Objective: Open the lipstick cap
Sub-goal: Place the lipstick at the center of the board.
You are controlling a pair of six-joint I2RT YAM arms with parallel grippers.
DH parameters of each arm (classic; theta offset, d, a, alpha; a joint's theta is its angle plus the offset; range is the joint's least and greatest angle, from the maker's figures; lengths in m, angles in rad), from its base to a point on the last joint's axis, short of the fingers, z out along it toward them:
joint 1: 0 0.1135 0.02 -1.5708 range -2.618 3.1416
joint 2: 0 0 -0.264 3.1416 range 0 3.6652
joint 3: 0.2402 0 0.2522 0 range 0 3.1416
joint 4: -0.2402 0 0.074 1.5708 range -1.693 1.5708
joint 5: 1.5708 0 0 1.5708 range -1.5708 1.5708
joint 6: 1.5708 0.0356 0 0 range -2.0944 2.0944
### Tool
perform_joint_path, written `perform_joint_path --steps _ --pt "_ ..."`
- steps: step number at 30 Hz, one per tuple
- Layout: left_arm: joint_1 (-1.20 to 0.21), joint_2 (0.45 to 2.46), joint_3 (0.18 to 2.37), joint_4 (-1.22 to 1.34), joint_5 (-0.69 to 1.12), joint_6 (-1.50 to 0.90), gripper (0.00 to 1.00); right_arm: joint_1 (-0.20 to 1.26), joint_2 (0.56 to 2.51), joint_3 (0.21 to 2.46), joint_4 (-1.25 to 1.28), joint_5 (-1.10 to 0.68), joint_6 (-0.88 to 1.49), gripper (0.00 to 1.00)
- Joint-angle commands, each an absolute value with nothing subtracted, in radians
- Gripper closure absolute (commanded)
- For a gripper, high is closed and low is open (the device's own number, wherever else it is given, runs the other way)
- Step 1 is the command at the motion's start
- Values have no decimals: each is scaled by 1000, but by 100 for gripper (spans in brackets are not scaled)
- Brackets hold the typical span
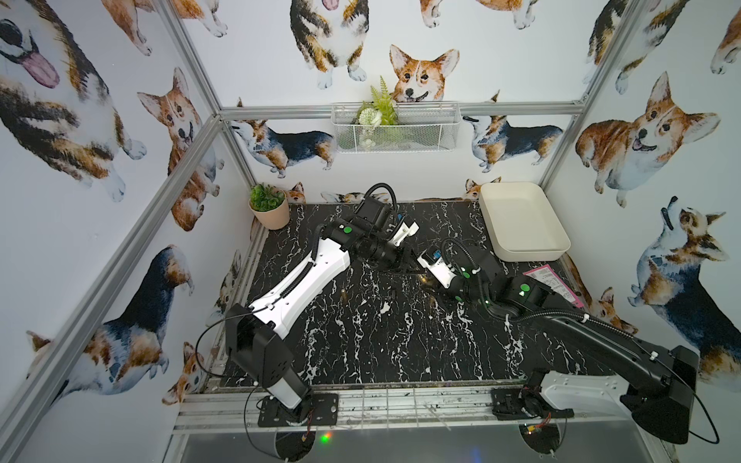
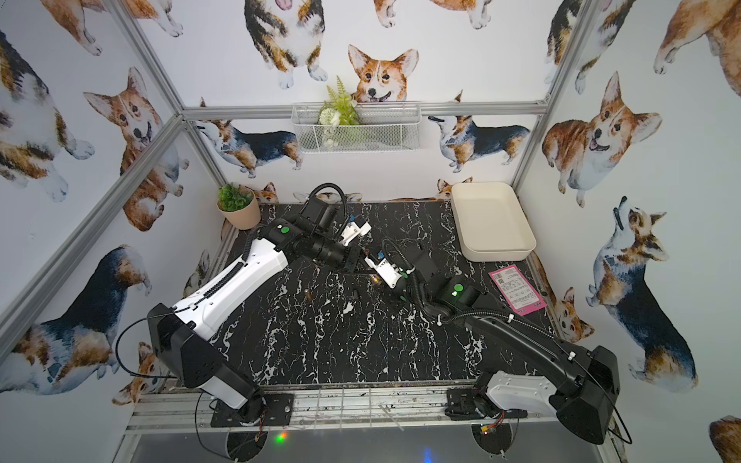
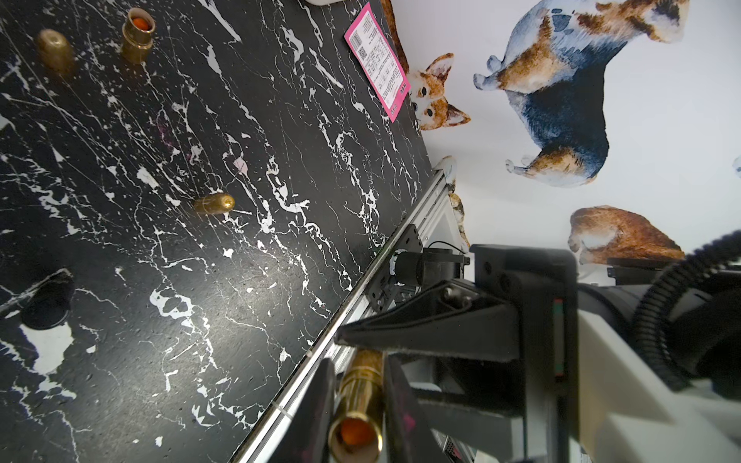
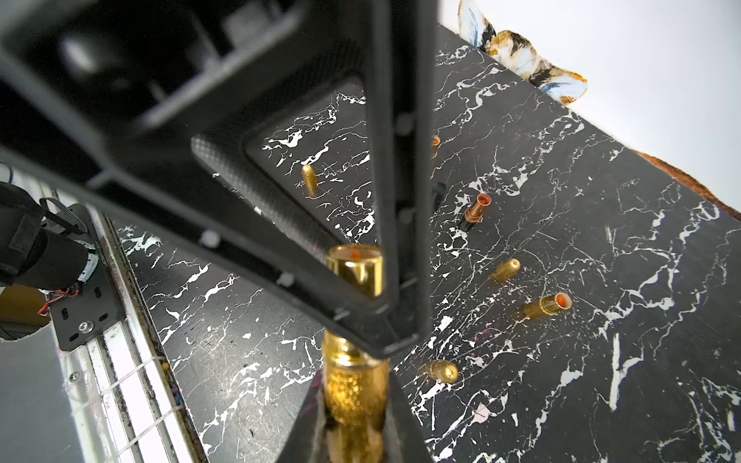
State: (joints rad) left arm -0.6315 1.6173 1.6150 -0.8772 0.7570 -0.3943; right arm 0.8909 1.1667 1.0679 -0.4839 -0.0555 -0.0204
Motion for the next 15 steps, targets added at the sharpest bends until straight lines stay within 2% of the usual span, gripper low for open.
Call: perform_joint_path --steps 1,12,15 --pt "-634 1621 1627 -923 758 -371 78 893 1164 1079 -464 -44 -30 96" --pt "-633 1632 1640 -940 767 -365 83 893 1168 1084 -477 -1 -43 96" --pt "-633 1634 1643 -945 768 -363 83 893 1175 1096 -488 8 -41 93"
